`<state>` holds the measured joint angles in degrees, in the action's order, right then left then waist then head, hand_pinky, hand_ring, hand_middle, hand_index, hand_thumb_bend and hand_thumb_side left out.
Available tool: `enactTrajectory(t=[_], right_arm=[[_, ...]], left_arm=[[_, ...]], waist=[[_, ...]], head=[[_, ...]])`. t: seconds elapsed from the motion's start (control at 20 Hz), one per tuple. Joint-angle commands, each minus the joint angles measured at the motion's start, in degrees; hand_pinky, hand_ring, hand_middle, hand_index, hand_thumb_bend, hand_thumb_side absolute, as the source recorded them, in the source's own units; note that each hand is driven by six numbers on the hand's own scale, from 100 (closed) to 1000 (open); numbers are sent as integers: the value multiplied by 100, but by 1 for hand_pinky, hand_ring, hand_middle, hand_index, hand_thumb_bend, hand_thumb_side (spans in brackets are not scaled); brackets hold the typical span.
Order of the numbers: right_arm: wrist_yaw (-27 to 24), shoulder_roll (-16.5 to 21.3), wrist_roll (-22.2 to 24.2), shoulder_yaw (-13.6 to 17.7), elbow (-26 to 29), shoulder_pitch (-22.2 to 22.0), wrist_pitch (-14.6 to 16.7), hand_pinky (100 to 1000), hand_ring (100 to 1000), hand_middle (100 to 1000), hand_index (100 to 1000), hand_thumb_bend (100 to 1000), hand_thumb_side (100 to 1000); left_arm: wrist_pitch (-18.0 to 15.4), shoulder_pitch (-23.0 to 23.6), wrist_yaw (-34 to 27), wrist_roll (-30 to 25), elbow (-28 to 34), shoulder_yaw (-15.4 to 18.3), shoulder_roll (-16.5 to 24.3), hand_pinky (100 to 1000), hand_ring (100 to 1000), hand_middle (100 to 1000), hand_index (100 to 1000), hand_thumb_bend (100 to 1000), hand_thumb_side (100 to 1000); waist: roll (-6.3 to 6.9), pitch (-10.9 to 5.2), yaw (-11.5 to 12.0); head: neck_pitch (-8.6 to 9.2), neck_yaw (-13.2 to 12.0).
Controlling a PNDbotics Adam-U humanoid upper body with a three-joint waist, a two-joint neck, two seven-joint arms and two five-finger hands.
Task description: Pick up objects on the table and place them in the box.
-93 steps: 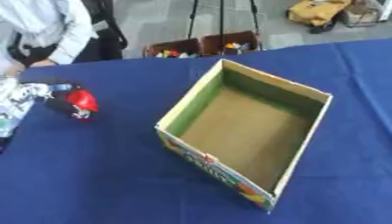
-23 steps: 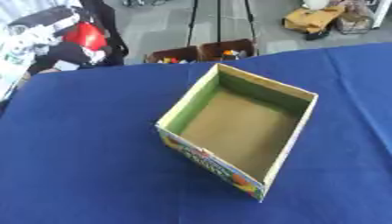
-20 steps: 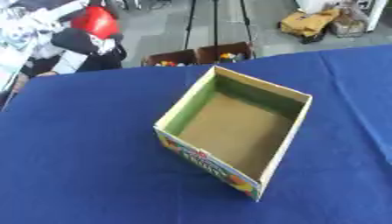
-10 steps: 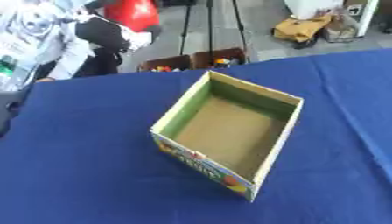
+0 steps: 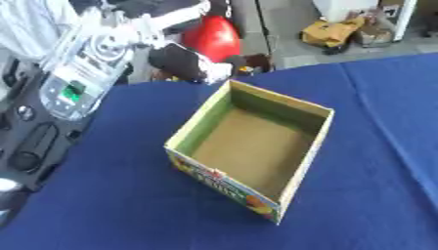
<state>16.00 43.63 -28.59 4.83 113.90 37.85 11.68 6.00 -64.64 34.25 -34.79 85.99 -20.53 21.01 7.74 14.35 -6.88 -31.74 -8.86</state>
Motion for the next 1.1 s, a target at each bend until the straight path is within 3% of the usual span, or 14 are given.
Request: enactTrajectory(t=[0.05,0.6,0.8,1.1], right_arm=[[-47,83,26,8,69,131,6,719,771,760,814,100,1000],[-70,47,17,-6,69,216,17,720,771,760,814,100,1000],[-74,30,23,-11,69,229,21,720,771,759,814,100,1000],[-77,23,20,-11,69,222,25,725,771,759,814,100,1000]], left_arm=[[0,-144,-94,81,-312,-128,-101,450,457,773,731,100,425],[-216,-1,453,287,-1318,-428,-658,452,479,766,729,100,437],[-357,59,1210,427,-1757,-445,-894,464,518,770,742,100,462],[-742,110,1824,323,-2118,-432,-1070,464,584,794,884,100,500]], waist=[[-35,-102,-22],[-16,21,-81],[-19,56,-92],[-7,88,-76]], head=[[-64,28],[-31,132],[34,105],[53,123]])
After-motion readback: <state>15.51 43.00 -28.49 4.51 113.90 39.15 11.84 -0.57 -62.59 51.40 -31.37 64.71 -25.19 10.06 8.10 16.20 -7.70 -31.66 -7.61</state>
